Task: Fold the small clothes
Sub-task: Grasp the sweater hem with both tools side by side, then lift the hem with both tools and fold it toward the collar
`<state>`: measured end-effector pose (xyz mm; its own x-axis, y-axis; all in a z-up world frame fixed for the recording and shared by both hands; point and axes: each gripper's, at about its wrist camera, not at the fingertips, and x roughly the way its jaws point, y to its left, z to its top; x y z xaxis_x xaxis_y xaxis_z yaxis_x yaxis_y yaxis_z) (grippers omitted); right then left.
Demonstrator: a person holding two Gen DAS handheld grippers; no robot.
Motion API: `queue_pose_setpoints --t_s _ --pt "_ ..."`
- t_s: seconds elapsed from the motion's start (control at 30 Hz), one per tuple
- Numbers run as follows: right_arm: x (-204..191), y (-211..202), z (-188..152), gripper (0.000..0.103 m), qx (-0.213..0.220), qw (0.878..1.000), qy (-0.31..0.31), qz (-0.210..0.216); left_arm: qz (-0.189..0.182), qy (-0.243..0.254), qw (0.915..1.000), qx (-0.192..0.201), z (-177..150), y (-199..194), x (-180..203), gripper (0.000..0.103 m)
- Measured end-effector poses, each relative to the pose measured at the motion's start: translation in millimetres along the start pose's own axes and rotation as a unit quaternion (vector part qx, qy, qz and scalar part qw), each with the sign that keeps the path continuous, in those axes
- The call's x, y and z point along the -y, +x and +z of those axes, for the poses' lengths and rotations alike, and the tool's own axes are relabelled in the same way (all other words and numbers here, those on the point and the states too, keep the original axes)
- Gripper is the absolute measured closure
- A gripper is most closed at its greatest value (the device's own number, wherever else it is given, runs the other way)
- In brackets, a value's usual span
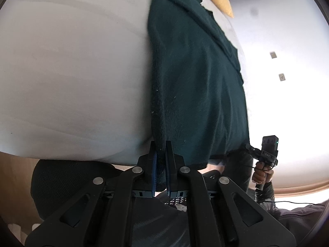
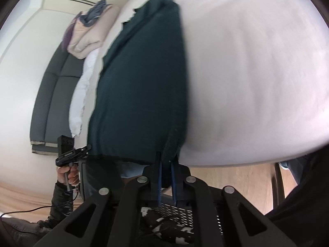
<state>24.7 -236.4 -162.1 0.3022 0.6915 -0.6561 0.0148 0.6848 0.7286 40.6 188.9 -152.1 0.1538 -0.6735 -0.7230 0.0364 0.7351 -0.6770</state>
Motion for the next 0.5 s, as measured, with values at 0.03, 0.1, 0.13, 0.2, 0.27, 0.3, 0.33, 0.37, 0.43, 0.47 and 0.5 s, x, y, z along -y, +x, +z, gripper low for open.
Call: queue_pose_setpoints --t_s 0.03,0.1,0.13,0.2,0.27,0.3,0.33,0.37,0.43,0.47,0.5 --pt "-5.4 -3.3 2.3 0.094 0.005 1.0 -0.005 0.012 -0.006 -0.003 1.0 0.006 -0.5 -2.9 -0.2 0.098" --pt "-13.1 -8.2 6.1 0.094 0.016 0.999 -0.013 0.029 -0.015 -0.005 0.9997 0.017 -0.6 -8.2 1.2 0.098" --pt "-17.3 -11.7 9.4 0.094 0.024 0.999 -0.015 0.041 -0.022 -0.006 0.9994 0.025 -0.7 -11.5 3.2 0.098" --pt "-22.7 -16.4 14.4 0.094 0.034 0.998 -0.017 0.057 -0.038 -0.007 0.9985 0.039 0.1 -17.6 7.1 0.098" --pt "-27.9 -22.2 21.5 0.094 0.046 0.996 -0.016 0.076 -0.059 -0.009 0.9964 0.059 2.5 -27.2 12.8 0.098" --pt "-29.1 -24.5 24.6 0.094 0.05 0.995 -0.016 0.081 -0.068 -0.01 0.9952 0.07 4.4 -32.0 15.4 0.098" --pt "-32.1 -27.2 29.7 0.094 0.056 0.995 -0.018 0.087 -0.079 -0.011 0.9934 0.083 6.7 -37.3 18.3 0.098" --pt "-34.8 -28.6 33.8 0.094 0.06 0.994 -0.02 0.09 -0.09 -0.013 0.9914 0.093 8.6 -41.4 21.3 0.098" --pt "-40.8 -30.6 45.1 0.094 0.068 0.993 -0.022 0.097 -0.11 -0.018 0.9875 0.111 14.8 -48.3 26.2 0.098" --pt "-43.3 -30.9 50.8 0.094 0.072 0.992 -0.021 0.099 -0.119 -0.019 0.9859 0.117 17.6 -50.2 28.7 0.098" --pt "-46.1 -30.3 56.4 0.094 0.076 0.992 -0.021 0.1 -0.124 -0.02 0.9848 0.12 20.4 -51.5 30.7 0.098"
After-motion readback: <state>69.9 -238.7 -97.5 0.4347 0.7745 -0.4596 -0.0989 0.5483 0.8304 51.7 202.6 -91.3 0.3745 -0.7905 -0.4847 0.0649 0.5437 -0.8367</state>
